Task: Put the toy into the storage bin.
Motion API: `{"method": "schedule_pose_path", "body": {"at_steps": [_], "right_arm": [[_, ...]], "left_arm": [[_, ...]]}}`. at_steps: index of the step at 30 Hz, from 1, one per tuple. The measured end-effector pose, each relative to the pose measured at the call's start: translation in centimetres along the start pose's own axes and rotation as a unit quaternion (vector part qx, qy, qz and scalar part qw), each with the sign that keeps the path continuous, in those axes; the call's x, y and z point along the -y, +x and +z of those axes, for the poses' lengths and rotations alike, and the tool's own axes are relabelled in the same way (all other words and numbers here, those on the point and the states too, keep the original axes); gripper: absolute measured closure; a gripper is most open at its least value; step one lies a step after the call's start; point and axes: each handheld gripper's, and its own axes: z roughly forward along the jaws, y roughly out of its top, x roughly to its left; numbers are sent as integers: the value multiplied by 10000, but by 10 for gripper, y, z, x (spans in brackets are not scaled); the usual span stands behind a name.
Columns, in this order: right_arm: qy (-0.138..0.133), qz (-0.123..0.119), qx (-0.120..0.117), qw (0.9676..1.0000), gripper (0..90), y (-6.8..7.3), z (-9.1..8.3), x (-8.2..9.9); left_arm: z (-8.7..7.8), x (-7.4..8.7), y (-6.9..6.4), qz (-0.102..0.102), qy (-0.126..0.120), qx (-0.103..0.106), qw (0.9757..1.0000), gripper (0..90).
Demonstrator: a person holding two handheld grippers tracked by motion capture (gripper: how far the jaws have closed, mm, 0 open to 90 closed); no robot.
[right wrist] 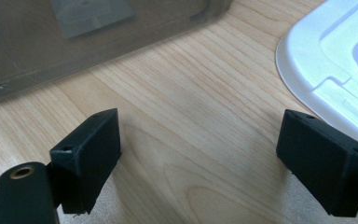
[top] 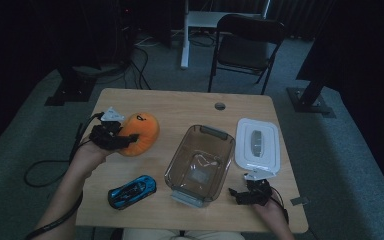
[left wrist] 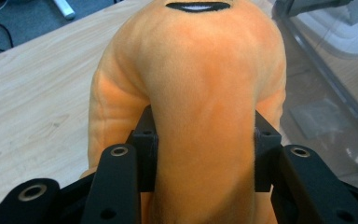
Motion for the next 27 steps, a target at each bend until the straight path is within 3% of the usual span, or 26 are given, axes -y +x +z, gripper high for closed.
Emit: {"method": "schedule_pose_path", "body": {"at_steps": [14, 19, 21, 22, 27], "right_arm": [[-2, 3, 7, 10000, 131, 0, 0, 0], [0, 12, 5, 10000, 132, 0, 0, 0], [-3, 9, 4, 10000, 132, 0, 0, 0], [-1, 14, 4, 10000, 132, 0, 0, 0], [-5, 14, 4, 10000, 132, 0, 0, 0]], "left_arm": [[8, -45, -25, 438, -144, 272, 9986, 587], [17, -65, -44, 705, -156, 448, 9964, 587], [17, -65, -44, 705, -156, 448, 9964, 587], [22, -73, -53, 823, -133, 523, 9951, 587], [32, -83, -68, 989, -124, 721, 9924, 587]]}}
